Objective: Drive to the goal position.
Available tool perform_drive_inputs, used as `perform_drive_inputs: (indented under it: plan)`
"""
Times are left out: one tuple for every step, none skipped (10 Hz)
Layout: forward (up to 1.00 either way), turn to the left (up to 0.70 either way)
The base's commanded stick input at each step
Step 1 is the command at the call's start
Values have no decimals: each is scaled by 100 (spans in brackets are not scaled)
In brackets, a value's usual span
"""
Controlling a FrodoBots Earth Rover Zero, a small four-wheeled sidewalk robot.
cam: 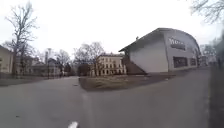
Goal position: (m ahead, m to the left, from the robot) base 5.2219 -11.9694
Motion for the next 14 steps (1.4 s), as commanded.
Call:
perform_drive_inputs:
  plan:
    - [100, -40]
    - [100, -40]
    - [100, -40]
    - [100, -40]
    - [100, -40]
    - [100, -40]
    - [100, -36]
    - [100, 0]
    - [100, 0]
    - [100, 0]
    - [100, 0]
    - [100, 0]
    - [100, 0]
    - [100, 0]
